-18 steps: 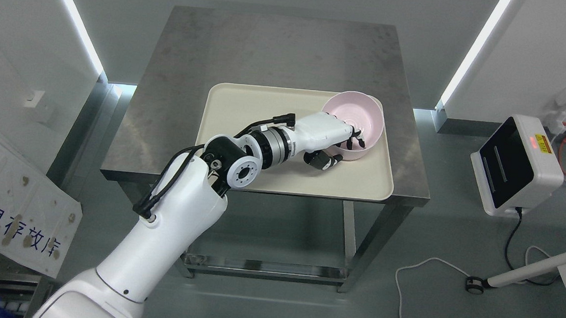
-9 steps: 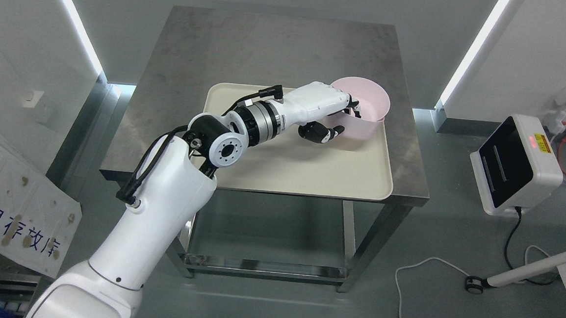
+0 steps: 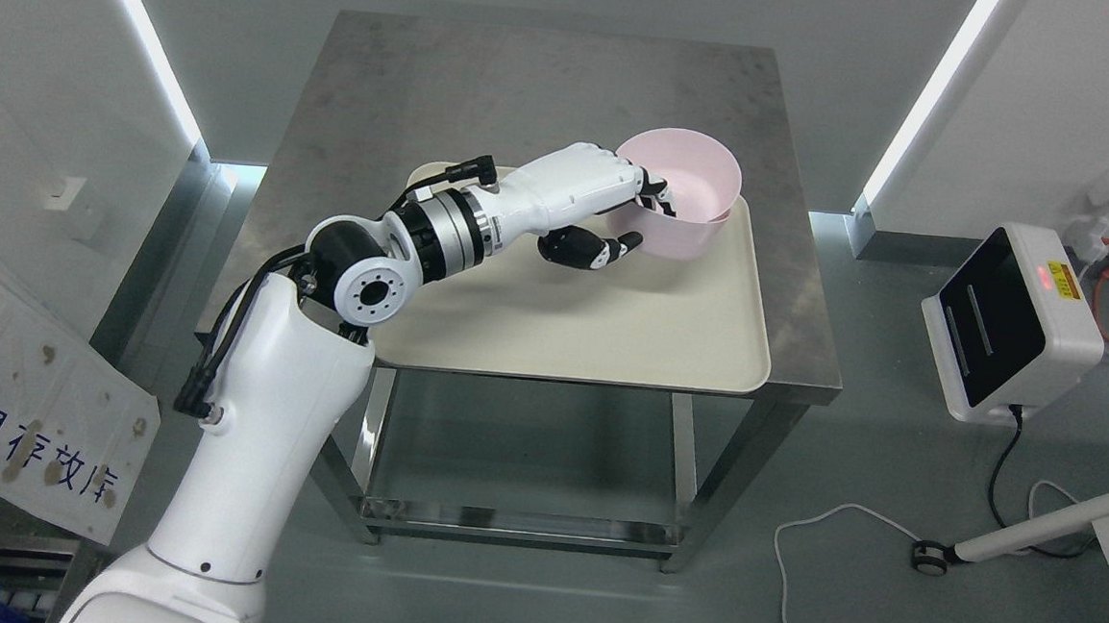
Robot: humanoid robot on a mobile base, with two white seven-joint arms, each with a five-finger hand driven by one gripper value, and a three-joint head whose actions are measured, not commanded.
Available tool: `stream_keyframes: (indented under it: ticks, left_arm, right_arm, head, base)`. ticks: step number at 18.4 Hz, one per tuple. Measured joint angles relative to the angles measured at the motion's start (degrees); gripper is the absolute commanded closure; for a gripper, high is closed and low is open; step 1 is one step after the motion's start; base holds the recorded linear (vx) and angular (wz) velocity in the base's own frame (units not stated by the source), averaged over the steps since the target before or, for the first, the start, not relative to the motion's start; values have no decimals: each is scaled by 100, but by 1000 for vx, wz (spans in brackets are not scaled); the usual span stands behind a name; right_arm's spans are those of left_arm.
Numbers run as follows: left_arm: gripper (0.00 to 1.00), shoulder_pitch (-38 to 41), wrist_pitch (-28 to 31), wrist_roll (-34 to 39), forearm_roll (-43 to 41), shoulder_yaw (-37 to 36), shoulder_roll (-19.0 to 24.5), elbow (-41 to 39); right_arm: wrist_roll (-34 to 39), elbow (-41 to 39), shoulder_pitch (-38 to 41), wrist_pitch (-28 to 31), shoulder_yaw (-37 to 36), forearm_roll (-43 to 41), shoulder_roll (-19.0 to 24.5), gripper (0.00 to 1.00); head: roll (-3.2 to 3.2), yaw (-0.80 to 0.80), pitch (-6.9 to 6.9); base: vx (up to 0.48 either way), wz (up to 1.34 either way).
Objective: Stack pink IKEA bowls on left shelf middle
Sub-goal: 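Lift the stacked bowls off the tray with the left hand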
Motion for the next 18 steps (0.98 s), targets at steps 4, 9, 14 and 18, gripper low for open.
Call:
stream_keyframes:
  ticks: [4, 9, 14, 18]
  left_arm:
    - [98, 284, -1135, -430, 237, 787, 0, -231]
    - [98, 615, -1723, -1059, 1031, 1723, 0, -487]
    - [98, 1137, -1837, -1291, 1649, 2432, 0, -717]
    - [98, 1436, -1842, -1328, 1936, 2806, 69, -860]
  right_arm:
    - [0, 0, 1, -23, 0, -38, 0, 0]
    - [0, 0, 0, -13, 0, -59, 0, 0]
    - [0, 0, -1, -2, 0, -68, 0, 0]
    - [0, 0, 0, 0, 0, -70, 0, 0]
  head:
    - [0, 0, 0]
    - [0, 0, 0]
    - [0, 0, 0]
    - [0, 0, 0]
  base:
    - [-9, -11]
    - [-43, 0]
    - [-77, -8]
    - [-158, -14]
